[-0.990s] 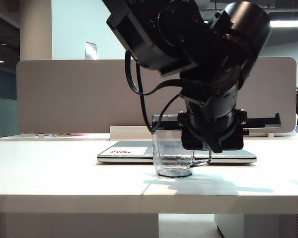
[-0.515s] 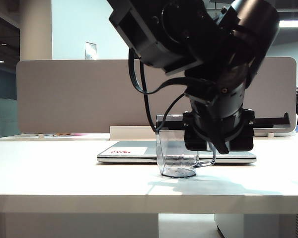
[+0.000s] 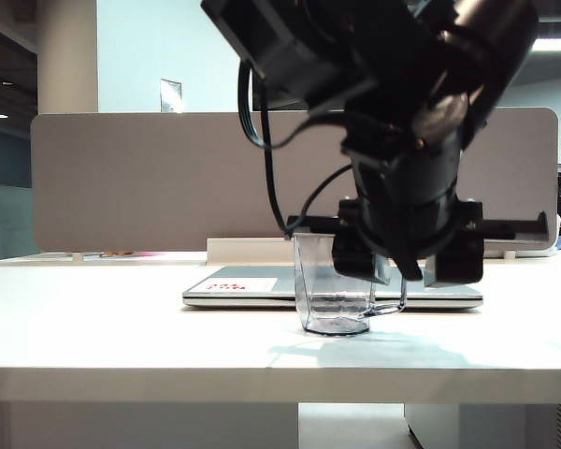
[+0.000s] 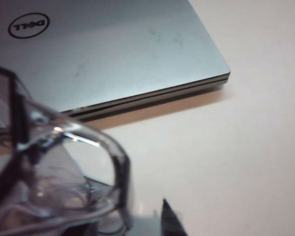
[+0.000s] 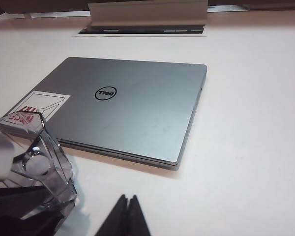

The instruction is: Pick up the water cup and place it on the side of the laptop close to you.

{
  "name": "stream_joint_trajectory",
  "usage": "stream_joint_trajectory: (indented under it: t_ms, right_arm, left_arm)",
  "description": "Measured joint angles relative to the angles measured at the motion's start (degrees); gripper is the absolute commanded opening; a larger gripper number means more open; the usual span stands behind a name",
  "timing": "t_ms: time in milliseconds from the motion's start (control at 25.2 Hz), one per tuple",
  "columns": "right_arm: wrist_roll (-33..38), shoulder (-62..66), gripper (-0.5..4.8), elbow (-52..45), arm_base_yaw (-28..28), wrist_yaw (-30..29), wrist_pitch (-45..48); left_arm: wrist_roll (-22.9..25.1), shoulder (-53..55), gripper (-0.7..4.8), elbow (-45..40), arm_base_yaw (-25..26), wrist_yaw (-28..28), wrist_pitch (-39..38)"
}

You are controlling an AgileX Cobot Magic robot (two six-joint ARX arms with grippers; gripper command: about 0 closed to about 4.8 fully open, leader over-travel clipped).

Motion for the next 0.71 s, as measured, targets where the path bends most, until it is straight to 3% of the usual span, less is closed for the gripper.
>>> stream_joint_trajectory:
  t_ms: [515, 713]
  right_arm:
    - [-0.02, 0.0, -0.08, 0.0, 0.0, 0.0, 0.0]
    - [0.0, 0.0, -0.08, 0.0, 0.0, 0.0, -0.02]
  left_arm:
    - [-0.57, -1.62, 1.57, 0.0, -2.89, 1.25, -9.97]
    - [-2.23, -5.07, 1.46, -0.02, -3.23, 2.71, -17.11]
